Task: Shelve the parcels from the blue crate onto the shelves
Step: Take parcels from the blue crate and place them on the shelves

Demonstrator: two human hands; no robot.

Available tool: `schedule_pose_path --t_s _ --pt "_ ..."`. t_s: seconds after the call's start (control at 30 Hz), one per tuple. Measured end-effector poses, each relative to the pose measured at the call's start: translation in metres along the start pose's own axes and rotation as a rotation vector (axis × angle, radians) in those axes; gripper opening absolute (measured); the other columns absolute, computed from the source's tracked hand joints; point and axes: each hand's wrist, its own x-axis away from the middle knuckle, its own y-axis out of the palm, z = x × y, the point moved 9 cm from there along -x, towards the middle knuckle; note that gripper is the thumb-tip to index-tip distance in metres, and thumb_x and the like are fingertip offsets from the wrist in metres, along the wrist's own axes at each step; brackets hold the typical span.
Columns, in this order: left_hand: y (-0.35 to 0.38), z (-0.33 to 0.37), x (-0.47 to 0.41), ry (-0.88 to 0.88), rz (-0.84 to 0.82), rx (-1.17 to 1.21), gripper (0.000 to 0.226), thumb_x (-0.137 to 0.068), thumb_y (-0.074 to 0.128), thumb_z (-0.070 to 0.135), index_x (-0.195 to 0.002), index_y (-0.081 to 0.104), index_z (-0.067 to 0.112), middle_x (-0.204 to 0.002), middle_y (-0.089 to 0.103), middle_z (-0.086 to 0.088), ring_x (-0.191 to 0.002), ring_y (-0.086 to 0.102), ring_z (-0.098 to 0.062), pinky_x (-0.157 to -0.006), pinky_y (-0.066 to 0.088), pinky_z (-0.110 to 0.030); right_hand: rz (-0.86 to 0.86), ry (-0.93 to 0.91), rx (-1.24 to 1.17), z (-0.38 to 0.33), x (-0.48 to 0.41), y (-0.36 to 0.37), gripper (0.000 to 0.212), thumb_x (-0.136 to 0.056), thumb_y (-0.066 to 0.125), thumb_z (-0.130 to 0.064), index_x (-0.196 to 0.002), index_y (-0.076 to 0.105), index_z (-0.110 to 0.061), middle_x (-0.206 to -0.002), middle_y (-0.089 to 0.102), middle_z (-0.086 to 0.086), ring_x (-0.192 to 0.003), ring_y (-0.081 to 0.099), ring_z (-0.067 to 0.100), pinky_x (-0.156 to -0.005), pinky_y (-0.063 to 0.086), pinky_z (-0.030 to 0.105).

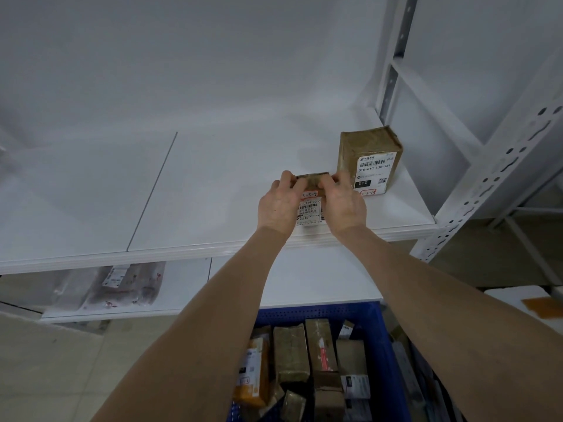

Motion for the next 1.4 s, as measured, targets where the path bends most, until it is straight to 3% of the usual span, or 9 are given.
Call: schedule_pose_path --t_s 0.57,0.73,0.97,1.2,1.4 --pt "0.034 -0.027 -0.055 0.019 0.012 -0.02 0.046 -0.063 0.072 -0.011 -0.102 0.067 0.012 -0.098 0.06 -0.013 -0.066 0.058 -0.029 -0.045 0.035 -0.024 0.047 0.049 -0.014 0.004 -0.06 0.017 0.029 -0.095 0.05 -0.009 -0.123 0.051 -0.011 -0.121 0.042 0.014 -0.085 0.06 0.033 -0.061 0.04 0.034" --pt "0.034 -0.029 -0.055 0.033 0.044 0.008 0.045 -0.065 0.072 -0.009 -0.102 0.066 0.014 -0.098 0.061 -0.01 -0.067 0.059 -0.028 -0.042 0.038 -0.024 0.057 0.053 -0.037 0.006 -0.062 0.02 0.032 -0.092 0.052 -0.006 -0.124 0.049 -0.011 -0.12 0.042 0.015 -0.086 0.06 0.037 -0.064 0.047 0.041" --pt "0.03 -0.034 -0.041 -0.087 -0.157 -0.009 0.056 -0.086 0.046 0.001 -0.138 0.042 0.022 -0.143 0.034 -0.005 -0.099 0.057 -0.028 -0.059 0.045 -0.034 0.06 0.054 -0.1 0.004 -0.049 0.018 0.054 -0.084 0.059 0.001 -0.134 0.041 -0.009 -0.13 0.037 0.02 -0.1 0.057 0.04 -0.081 0.052 0.048" --pt "0.024 -0.033 -0.034 -0.119 -0.256 -0.036 0.063 -0.088 0.047 0.004 -0.145 0.029 0.024 -0.151 0.025 -0.004 -0.098 0.059 -0.03 -0.061 0.041 -0.034 0.017 0.05 -0.051 -0.006 -0.043 0.011 0.059 -0.083 0.062 -0.001 -0.136 0.039 -0.011 -0.139 0.031 0.019 -0.109 0.053 0.04 -0.084 0.051 0.052" --pt "0.015 -0.037 -0.018 -0.178 -0.264 -0.037 0.061 -0.087 0.048 0.004 -0.143 0.03 0.019 -0.145 0.03 -0.004 -0.112 0.052 -0.024 -0.063 0.043 -0.032 0.032 0.027 0.05 -0.016 -0.028 0.001 0.063 -0.079 0.064 -0.002 -0.136 0.039 -0.014 -0.14 0.032 0.017 -0.118 0.045 0.037 -0.086 0.05 0.045"
